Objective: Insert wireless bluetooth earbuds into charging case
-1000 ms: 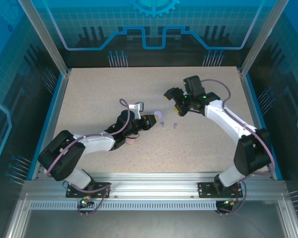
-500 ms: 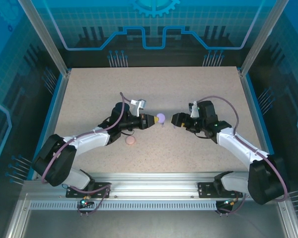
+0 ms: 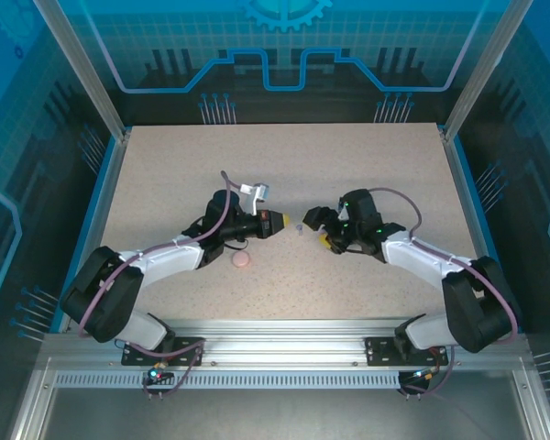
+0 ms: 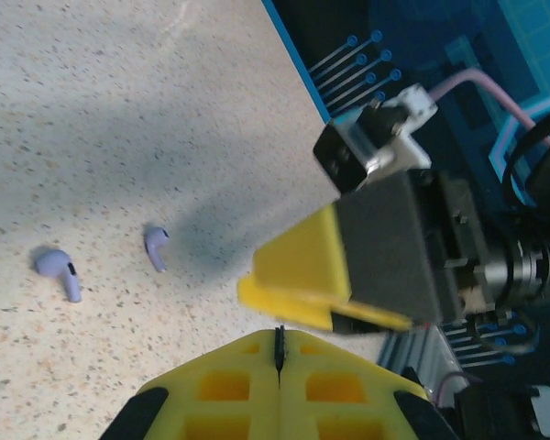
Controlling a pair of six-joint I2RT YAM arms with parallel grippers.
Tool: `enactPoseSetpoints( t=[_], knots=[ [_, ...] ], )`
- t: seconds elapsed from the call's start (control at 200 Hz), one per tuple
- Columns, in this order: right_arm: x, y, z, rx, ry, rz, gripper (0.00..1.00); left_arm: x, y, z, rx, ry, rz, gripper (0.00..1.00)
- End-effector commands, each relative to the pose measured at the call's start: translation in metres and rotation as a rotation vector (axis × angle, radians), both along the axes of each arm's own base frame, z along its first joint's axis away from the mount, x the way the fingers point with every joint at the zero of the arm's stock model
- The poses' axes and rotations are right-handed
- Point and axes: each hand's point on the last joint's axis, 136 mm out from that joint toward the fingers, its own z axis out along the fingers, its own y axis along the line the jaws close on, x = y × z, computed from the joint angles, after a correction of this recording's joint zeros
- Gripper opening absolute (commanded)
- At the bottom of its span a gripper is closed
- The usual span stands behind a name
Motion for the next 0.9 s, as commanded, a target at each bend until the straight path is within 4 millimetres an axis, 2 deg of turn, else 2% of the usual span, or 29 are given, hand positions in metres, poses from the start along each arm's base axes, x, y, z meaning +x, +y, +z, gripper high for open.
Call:
enactPoseSetpoints(
  t=[0.0, 0.025, 0.095, 0.13, 0.155, 0.23, 0.28, 0.375, 0.57, 0.715, 0.825, 0.895],
  knots=[
    [0.009, -0.012, 0.006, -0.051, 0.035, -0.146, 0.8, 0.011, 0.026, -0.013, 0.052, 0.002, 0.159, 0.0],
    [0.008, -0.015, 0.006, -0.08, 0.046, -0.141, 0.8, 0.012, 0.031, -0.012, 0.056, -0.003, 0.185, 0.01],
    [0.009, -0.016, 0.014, -0.154, 0.012, -0.105, 0.79, 0.016, 0.048, -0.009, 0.062, -0.002, 0.273, 0.16],
    [0.006, -0.017, 0.012, -0.206, 0.009, -0.085, 0.79, 0.018, 0.055, -0.005, 0.063, -0.005, 0.312, 0.28],
    [0.011, -0.013, 0.023, -0.223, -0.019, -0.071, 0.79, 0.021, 0.061, -0.003, 0.065, -0.004, 0.347, 0.39],
    [0.012, -0.006, 0.024, -0.273, -0.03, -0.025, 0.8, 0.029, 0.077, 0.004, 0.066, 0.014, 0.415, 0.56],
    [0.013, -0.003, 0.022, -0.291, -0.021, -0.001, 0.79, 0.034, 0.086, 0.006, 0.075, 0.031, 0.447, 0.78],
    [0.018, 0.008, 0.013, -0.307, 0.004, 0.045, 0.8, 0.044, 0.102, 0.011, 0.098, 0.055, 0.487, 0.98],
    [0.025, 0.046, -0.008, -0.363, 0.09, 0.138, 0.8, 0.063, 0.133, 0.018, 0.172, 0.104, 0.56, 0.99],
    [0.031, 0.08, -0.014, -0.409, 0.13, 0.175, 0.8, 0.078, 0.161, 0.023, 0.169, 0.131, 0.648, 0.99],
    [0.038, 0.108, -0.02, -0.453, 0.143, 0.213, 0.81, 0.086, 0.191, 0.018, 0.137, 0.206, 0.768, 0.99],
    [0.044, 0.118, -0.023, -0.517, 0.131, 0.253, 0.81, 0.088, 0.21, 0.013, 0.117, 0.276, 0.829, 0.99]
  ],
)
